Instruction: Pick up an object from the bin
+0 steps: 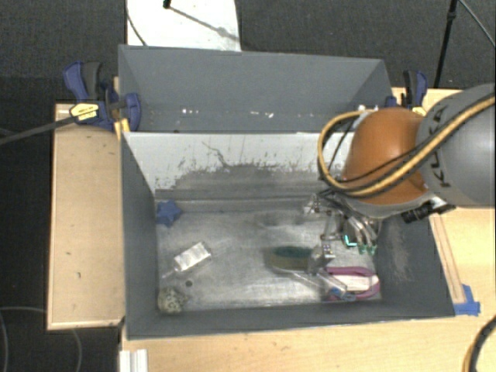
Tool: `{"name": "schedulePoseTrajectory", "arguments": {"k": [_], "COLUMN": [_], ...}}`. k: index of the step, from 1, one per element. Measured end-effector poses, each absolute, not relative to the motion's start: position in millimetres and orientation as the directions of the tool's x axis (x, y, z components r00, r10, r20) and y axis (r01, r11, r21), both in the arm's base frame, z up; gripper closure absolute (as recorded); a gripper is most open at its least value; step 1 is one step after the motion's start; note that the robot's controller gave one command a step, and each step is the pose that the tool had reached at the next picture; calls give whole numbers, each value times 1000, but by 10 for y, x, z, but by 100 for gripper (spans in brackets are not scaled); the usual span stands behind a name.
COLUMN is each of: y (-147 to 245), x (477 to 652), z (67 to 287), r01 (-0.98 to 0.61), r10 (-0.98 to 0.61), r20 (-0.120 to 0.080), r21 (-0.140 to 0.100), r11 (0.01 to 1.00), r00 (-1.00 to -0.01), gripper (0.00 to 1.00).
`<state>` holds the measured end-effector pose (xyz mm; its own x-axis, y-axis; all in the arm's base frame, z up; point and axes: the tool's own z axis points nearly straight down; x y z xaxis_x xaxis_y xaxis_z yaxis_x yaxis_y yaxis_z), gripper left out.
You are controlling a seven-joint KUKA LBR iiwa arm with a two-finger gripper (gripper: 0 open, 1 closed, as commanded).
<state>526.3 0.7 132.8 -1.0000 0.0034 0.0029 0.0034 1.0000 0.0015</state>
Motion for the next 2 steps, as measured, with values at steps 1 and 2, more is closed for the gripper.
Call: {"name": "schedulePoseTrajectory", "arguments": {"k": [1, 2], "y": [273, 271], "x": [5239, 5266], "z": [716, 751], "r01": [-142, -139], "r10": [-142, -139], "r20": [-8, -17], "r21": [0, 0], "r11": [990, 990], "r00": [-990, -990], "gripper": [0, 100]}}
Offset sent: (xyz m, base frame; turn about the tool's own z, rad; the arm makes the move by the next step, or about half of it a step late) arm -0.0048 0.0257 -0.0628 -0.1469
